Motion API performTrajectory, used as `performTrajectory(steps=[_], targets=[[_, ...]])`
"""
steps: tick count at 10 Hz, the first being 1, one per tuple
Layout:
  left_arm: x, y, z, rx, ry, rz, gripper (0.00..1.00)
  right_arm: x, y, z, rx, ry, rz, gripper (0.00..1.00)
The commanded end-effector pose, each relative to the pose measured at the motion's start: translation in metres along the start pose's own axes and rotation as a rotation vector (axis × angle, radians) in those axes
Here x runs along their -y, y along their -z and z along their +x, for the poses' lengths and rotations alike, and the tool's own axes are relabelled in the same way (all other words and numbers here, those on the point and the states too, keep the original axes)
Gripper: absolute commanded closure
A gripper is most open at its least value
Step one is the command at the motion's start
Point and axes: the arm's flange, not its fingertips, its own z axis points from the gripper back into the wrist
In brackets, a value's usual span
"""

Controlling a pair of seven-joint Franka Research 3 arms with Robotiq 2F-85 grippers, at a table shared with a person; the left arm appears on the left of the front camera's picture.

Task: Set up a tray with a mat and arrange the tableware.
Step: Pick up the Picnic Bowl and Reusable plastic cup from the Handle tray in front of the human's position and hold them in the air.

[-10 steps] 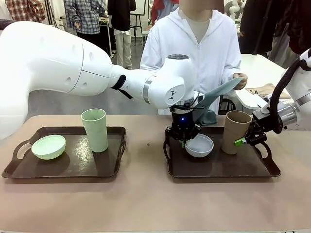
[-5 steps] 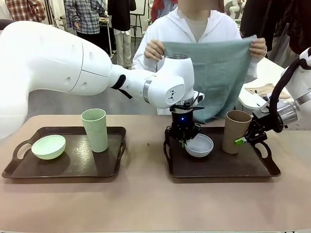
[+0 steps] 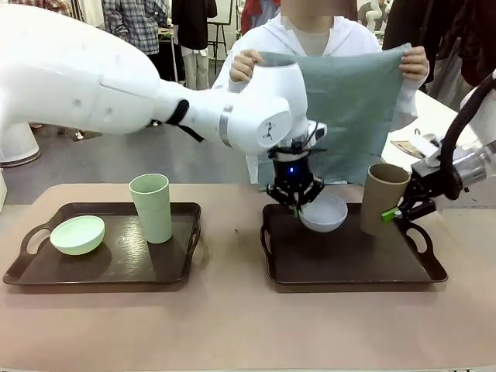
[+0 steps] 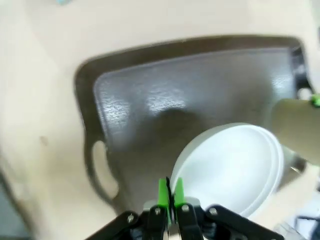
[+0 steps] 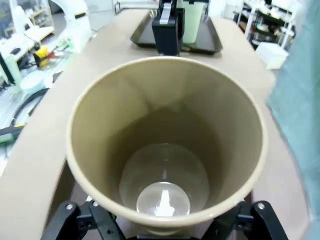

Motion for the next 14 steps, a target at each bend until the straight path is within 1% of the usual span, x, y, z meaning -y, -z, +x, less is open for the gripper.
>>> performTrajectory(steps=[1, 3, 5, 6, 7, 8, 9, 10, 14], targets=[[-0.007, -0.05, -0.04, 0.085, 0.014, 0.041, 0.96, -0.036, -0.027, 0.057, -0.076, -0.051, -0.016, 0.16], [0.004, -0.086, -0.06, 0.145, 0.019, 0.08, 0.96, -0.058, -0.051, 0.105, -0.108, -0.089, -0.035, 0.16], [0.009, -0.116, -0.075, 0.194, 0.013, 0.114, 0.96, -0.075, -0.065, 0.144, -0.126, -0.115, -0.066, 0.16], [0.01, -0.122, -0.081, 0.208, 0.007, 0.107, 0.96, -0.085, -0.069, 0.158, -0.135, -0.132, -0.07, 0.16], [0.009, -0.131, -0.081, 0.207, -0.011, 0.097, 0.96, -0.085, -0.069, 0.162, -0.136, -0.126, -0.073, 0.16], [0.007, -0.137, -0.081, 0.207, -0.039, 0.085, 0.96, -0.081, -0.067, 0.158, -0.129, -0.11, -0.069, 0.16], [0.018, -0.131, -0.077, 0.19, 0.026, 0.085, 0.96, -0.07, -0.064, 0.144, -0.111, -0.096, -0.068, 0.16], [0.018, -0.131, -0.077, 0.19, 0.026, 0.085, 0.96, -0.082, -0.075, 0.166, -0.128, -0.148, -0.08, 0.16], [0.018, -0.131, -0.077, 0.19, 0.026, 0.085, 0.96, -0.082, -0.075, 0.166, -0.128, -0.148, -0.08, 0.16]])
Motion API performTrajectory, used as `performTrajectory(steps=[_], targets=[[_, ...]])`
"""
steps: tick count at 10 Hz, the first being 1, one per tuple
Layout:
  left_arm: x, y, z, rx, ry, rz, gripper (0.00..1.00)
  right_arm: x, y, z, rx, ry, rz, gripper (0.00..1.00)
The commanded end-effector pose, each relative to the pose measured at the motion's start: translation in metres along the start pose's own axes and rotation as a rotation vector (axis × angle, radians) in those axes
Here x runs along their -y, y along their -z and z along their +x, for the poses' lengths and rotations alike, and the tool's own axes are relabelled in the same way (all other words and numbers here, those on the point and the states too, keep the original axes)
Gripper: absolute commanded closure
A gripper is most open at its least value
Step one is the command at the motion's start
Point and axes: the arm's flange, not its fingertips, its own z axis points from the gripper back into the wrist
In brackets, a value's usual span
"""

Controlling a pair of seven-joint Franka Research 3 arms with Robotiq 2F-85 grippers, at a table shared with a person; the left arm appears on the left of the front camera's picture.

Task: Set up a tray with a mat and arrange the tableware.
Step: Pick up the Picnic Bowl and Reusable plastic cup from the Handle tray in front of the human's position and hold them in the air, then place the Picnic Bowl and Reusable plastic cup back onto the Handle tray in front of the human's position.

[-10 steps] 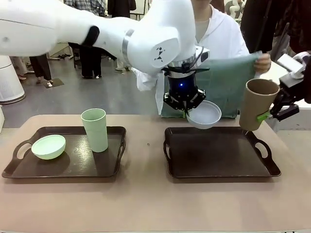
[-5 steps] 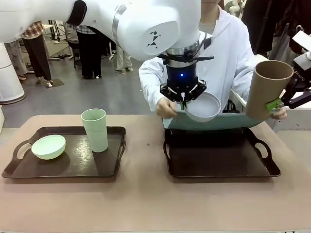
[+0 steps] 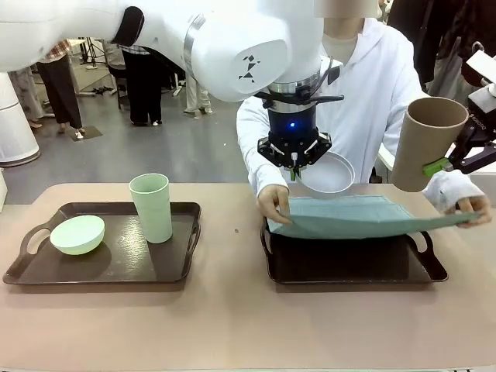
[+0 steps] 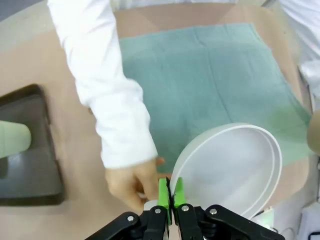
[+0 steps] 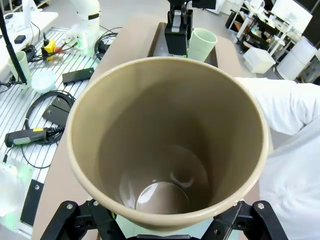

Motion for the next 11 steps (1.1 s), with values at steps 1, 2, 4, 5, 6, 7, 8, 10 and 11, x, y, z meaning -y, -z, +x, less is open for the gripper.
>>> performTrajectory(steps=[1, 2, 4, 5, 6, 7, 8, 10, 11], targets=[[-0.0012, -0.0016, 0.001, 0.011, 0.011, 0.004, 0.96, 0.0001, -0.0003, 0.003, -0.005, -0.004, 0.003, 0.16], [-0.0012, -0.0016, 0.001, 0.011, 0.011, 0.004, 0.96, 0.0001, -0.0003, 0.003, -0.005, -0.004, 0.003, 0.16], [-0.0012, -0.0016, 0.001, 0.011, 0.011, 0.004, 0.96, 0.0001, -0.0003, 0.003, -0.005, -0.004, 0.003, 0.16], [-0.0012, -0.0016, 0.001, 0.011, 0.011, 0.004, 0.96, 0.0001, -0.0003, 0.003, -0.005, -0.004, 0.003, 0.16], [-0.0012, -0.0016, 0.001, 0.011, 0.011, 0.004, 0.96, 0.0001, -0.0003, 0.003, -0.005, -0.004, 0.003, 0.16], [-0.0012, -0.0016, 0.001, 0.011, 0.011, 0.004, 0.96, 0.0001, -0.0003, 0.003, -0.005, -0.004, 0.003, 0.16], [-0.0012, -0.0016, 0.001, 0.011, 0.011, 0.004, 0.96, 0.0001, -0.0003, 0.003, -0.005, -0.004, 0.003, 0.16], [-0.0012, -0.0016, 0.001, 0.011, 0.011, 0.004, 0.96, 0.0001, -0.0003, 0.003, -0.005, -0.004, 0.003, 0.16], [-0.0012, -0.0016, 0.001, 0.011, 0.011, 0.004, 0.96, 0.0001, -0.0003, 0.003, -0.005, -0.004, 0.003, 0.16]])
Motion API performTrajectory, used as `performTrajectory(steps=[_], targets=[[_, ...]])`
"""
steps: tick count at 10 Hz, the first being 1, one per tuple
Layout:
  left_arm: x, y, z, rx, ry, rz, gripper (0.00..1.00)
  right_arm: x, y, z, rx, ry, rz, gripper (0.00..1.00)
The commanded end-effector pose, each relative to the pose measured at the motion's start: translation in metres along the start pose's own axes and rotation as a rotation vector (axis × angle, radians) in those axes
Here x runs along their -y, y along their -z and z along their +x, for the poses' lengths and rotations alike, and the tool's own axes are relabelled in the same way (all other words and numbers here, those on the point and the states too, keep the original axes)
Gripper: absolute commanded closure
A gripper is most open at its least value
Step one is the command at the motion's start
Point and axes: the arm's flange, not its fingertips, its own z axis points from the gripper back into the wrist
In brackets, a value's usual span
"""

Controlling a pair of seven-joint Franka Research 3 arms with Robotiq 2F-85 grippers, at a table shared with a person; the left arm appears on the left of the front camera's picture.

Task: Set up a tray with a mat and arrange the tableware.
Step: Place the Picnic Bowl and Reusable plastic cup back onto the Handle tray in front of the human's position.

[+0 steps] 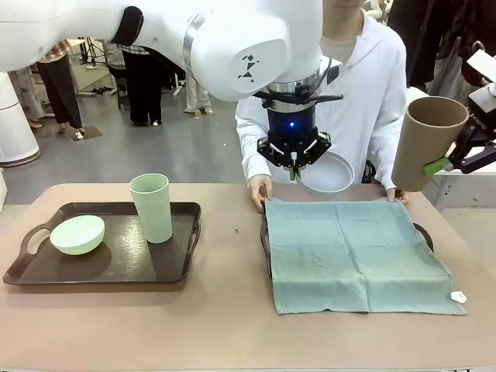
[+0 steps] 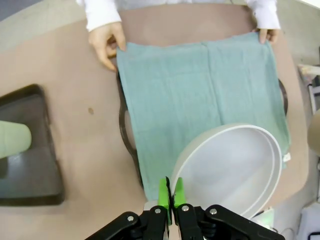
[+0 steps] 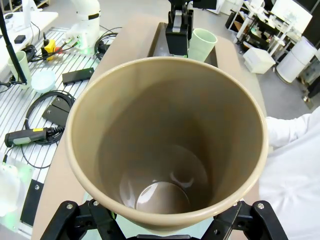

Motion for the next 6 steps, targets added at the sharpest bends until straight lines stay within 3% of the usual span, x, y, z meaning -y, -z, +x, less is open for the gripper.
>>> performTrajectory(steps=[1, 6], targets=[[-0.0007, -0.0014, 0.0003, 0.011, 0.012, 0.004, 0.96, 0.0001, -0.0002, 0.0026, -0.005, -0.003, 0.003, 0.16], [-0.0007, -0.0014, 0.0003, 0.011, 0.012, 0.004, 0.96, 0.0001, -0.0002, 0.0026, -0.005, -0.003, 0.003, 0.16]])
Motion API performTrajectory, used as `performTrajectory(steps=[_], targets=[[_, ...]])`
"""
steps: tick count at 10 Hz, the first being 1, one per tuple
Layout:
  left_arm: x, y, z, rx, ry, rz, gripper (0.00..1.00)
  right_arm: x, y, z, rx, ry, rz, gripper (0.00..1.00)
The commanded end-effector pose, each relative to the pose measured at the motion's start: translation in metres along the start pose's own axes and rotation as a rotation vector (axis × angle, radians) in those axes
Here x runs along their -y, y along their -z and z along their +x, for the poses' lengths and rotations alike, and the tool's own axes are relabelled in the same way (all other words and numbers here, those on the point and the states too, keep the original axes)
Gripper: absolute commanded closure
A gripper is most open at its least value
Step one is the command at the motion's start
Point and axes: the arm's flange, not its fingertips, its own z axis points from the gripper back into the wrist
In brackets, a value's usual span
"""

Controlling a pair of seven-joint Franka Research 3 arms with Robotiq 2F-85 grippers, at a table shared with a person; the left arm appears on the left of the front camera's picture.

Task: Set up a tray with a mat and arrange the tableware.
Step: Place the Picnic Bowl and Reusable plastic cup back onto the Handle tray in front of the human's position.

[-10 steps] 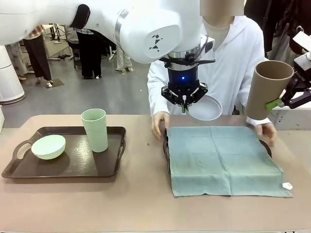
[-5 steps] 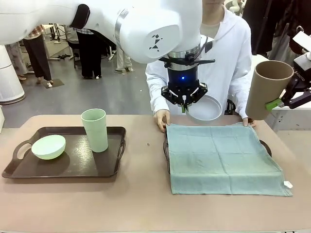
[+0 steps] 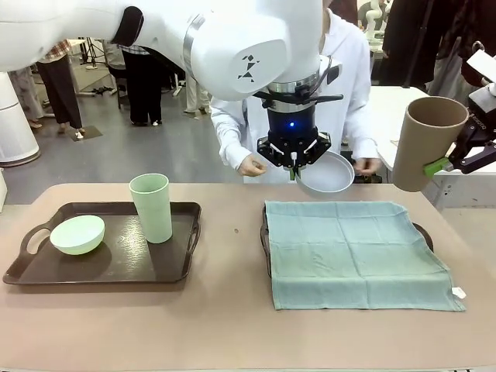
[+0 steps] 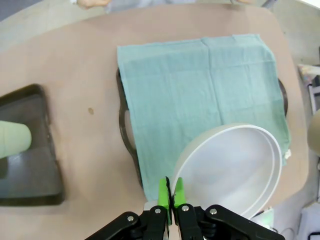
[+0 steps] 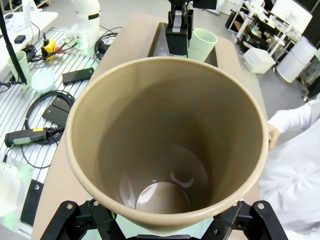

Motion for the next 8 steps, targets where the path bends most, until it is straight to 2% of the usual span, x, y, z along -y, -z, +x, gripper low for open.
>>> performTrajectory(steps=[1, 6, 8], targets=[[-0.001, -0.001, 0.0, 0.011, 0.012, 0.004, 0.96, 0.0, 0.0, 0.003, -0.005, -0.003, 0.003, 0.16], [0.0, 0.0, 0.0, 0.0, 0.0, 0.0, 0.96, 0.0, 0.0, 0.0, 0.0, 0.0, 0.0, 0.16], [-0.014, 0.041, 0.022, -0.094, -0.038, -0.046, 0.96, 0.021, 0.015, -0.051, 0.078, 0.1, 0.063, 0.16]])
